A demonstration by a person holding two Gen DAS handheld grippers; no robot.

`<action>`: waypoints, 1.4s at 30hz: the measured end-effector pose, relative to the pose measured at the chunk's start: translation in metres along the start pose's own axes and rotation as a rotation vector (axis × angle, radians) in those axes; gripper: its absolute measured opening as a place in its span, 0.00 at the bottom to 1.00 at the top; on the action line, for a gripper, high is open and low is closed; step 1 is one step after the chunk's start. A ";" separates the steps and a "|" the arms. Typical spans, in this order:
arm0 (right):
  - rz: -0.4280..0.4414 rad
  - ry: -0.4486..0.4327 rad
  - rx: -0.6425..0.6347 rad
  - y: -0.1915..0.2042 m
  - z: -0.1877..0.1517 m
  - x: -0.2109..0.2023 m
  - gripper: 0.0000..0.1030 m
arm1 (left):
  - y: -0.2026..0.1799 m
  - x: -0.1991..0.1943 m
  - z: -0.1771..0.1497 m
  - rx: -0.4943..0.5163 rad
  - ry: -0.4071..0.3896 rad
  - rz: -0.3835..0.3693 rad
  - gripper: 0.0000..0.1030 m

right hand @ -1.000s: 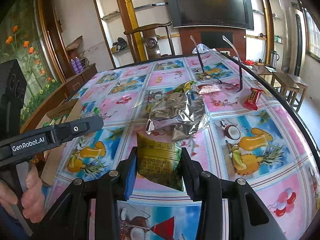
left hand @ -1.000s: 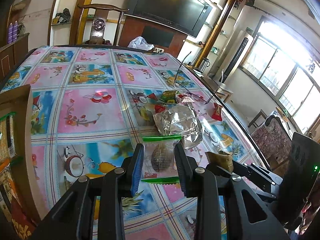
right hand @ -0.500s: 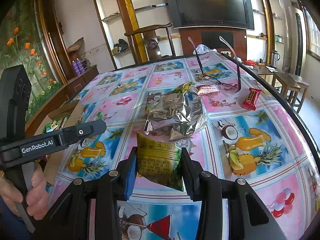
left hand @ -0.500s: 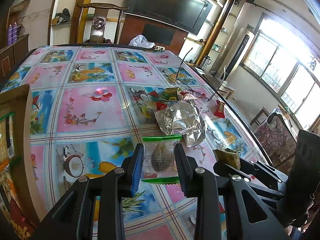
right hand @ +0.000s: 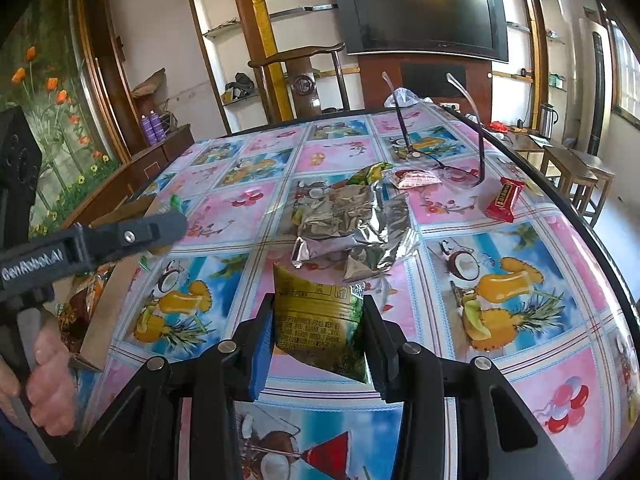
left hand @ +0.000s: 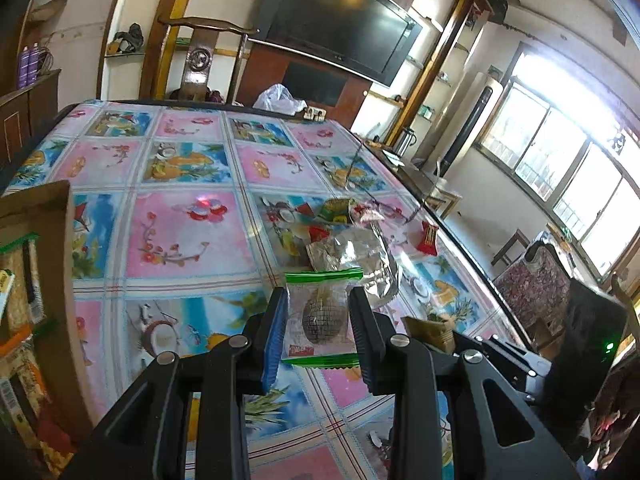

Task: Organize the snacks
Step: 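Lower both bags into the box and open both tools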

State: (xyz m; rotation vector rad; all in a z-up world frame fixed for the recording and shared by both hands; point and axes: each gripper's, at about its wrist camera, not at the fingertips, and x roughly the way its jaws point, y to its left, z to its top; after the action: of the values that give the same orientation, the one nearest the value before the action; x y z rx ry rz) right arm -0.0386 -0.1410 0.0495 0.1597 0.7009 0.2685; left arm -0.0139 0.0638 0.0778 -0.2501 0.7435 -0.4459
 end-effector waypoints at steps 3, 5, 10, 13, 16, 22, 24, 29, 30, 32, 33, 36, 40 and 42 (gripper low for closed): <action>0.011 0.002 -0.009 0.006 0.004 0.000 0.42 | 0.012 -0.014 0.006 -0.022 -0.028 0.007 0.30; 0.029 0.006 -0.015 0.011 0.007 0.000 0.42 | 0.023 -0.025 0.011 -0.042 -0.050 0.014 0.30; 0.102 0.010 -0.069 0.042 0.018 0.004 0.42 | 0.063 -0.059 0.024 -0.127 -0.121 0.052 0.30; 0.174 0.028 -0.101 0.070 0.025 0.010 0.42 | 0.091 -0.077 0.028 -0.182 -0.150 0.102 0.30; 0.248 0.055 -0.138 0.102 0.031 0.019 0.42 | 0.122 -0.086 0.029 -0.227 -0.150 0.169 0.30; 0.404 0.113 -0.205 0.172 0.036 0.040 0.43 | 0.187 -0.097 0.026 -0.364 -0.120 0.305 0.30; 0.438 0.140 -0.234 0.194 0.032 0.050 0.43 | 0.205 -0.096 0.023 -0.403 -0.100 0.340 0.30; 0.489 0.204 -0.239 0.228 0.027 0.079 0.43 | 0.224 -0.091 0.017 -0.448 -0.067 0.381 0.30; 0.496 0.213 -0.236 0.230 0.028 0.084 0.43 | 0.224 -0.090 0.017 -0.442 -0.061 0.383 0.30; 0.494 0.223 -0.236 0.236 0.025 0.092 0.43 | 0.225 -0.087 0.018 -0.438 -0.053 0.395 0.30; 0.483 0.229 -0.239 0.239 0.024 0.098 0.43 | 0.226 -0.087 0.017 -0.439 -0.049 0.401 0.30; 0.494 0.264 -0.221 0.242 0.020 0.112 0.43 | 0.227 -0.086 0.017 -0.442 -0.045 0.412 0.30; 0.531 0.294 -0.200 0.238 0.018 0.115 0.49 | 0.224 -0.085 0.016 -0.438 -0.041 0.412 0.30; 0.528 0.267 -0.197 0.233 0.025 0.108 0.52 | 0.223 -0.085 0.017 -0.434 -0.043 0.414 0.30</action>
State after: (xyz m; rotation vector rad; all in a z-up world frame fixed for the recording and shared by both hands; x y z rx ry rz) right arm 0.0122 0.1120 0.0567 0.1196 0.8852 0.8729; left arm 0.0099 0.3012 0.0569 -0.4972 0.8211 0.1189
